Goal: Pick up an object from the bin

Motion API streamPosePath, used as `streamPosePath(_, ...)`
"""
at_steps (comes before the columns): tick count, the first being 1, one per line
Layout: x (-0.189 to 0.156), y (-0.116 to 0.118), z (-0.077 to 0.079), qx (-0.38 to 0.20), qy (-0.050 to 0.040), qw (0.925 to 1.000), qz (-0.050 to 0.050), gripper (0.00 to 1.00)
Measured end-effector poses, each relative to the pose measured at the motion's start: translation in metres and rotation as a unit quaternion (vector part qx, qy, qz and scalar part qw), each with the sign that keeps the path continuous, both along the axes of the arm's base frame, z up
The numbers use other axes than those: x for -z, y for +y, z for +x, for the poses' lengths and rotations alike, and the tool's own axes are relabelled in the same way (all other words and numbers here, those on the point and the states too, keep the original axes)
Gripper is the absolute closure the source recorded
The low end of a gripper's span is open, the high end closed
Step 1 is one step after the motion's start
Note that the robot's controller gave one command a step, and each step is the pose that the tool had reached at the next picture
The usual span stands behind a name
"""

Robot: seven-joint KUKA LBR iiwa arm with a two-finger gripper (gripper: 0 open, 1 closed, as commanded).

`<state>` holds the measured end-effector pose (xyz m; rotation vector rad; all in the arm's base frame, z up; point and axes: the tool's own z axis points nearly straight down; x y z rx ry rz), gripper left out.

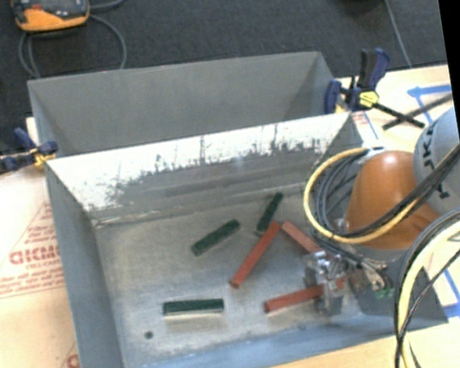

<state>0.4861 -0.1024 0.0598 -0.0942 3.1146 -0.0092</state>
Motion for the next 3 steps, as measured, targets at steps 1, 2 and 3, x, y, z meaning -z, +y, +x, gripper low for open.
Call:
streamPosePath(1,-0.0015,0.0003,-0.0002,0.002,-0.0002,1.0,0.0,1.0)
streamPosePath(2,-0.004,0.0,0.0005,0.002,0.0013,1.0,0.0,1.0)
streamPosePath(3,-0.0068,-0.0002,0.0006,0.001,0.0046,1.0,0.001,1.0)
